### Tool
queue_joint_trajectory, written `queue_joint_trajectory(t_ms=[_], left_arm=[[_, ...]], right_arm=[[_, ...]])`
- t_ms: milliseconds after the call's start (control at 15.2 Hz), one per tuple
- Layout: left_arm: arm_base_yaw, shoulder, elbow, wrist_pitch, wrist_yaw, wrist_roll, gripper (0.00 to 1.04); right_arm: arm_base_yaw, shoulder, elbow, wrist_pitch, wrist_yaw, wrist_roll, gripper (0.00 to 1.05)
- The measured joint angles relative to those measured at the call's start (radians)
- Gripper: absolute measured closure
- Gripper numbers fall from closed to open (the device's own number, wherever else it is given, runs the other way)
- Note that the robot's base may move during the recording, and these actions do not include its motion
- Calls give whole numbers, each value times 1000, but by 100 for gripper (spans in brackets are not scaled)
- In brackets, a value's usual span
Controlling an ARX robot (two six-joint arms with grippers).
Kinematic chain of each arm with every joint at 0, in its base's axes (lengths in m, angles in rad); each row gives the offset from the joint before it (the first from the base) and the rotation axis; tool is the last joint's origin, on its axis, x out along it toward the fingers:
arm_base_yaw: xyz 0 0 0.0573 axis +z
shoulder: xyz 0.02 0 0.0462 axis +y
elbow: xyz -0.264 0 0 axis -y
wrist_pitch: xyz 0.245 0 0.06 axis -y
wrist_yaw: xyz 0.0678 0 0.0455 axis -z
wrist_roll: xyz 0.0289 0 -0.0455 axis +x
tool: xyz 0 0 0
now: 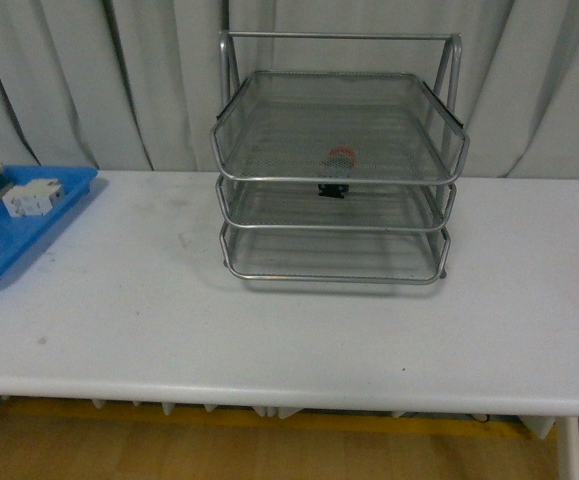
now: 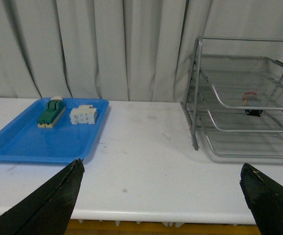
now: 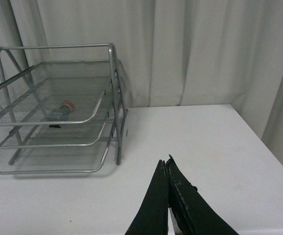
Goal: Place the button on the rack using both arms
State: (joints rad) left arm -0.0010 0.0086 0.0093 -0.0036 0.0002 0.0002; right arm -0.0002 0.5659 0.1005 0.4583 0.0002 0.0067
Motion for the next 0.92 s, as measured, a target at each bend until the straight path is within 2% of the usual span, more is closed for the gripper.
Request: queue_joint_trajectory(t_ms=[395,461,922], left_arm=[[0,0,0,0,0,0,7],[0,0,0,0,0,0,7],[0,0,0,0,0,0,7]], right_arm=[[0,-185,-59,-118,0,0,103],[0,-198,-84,-79,0,0,103],[0,-362,-90,-252,0,0,103]])
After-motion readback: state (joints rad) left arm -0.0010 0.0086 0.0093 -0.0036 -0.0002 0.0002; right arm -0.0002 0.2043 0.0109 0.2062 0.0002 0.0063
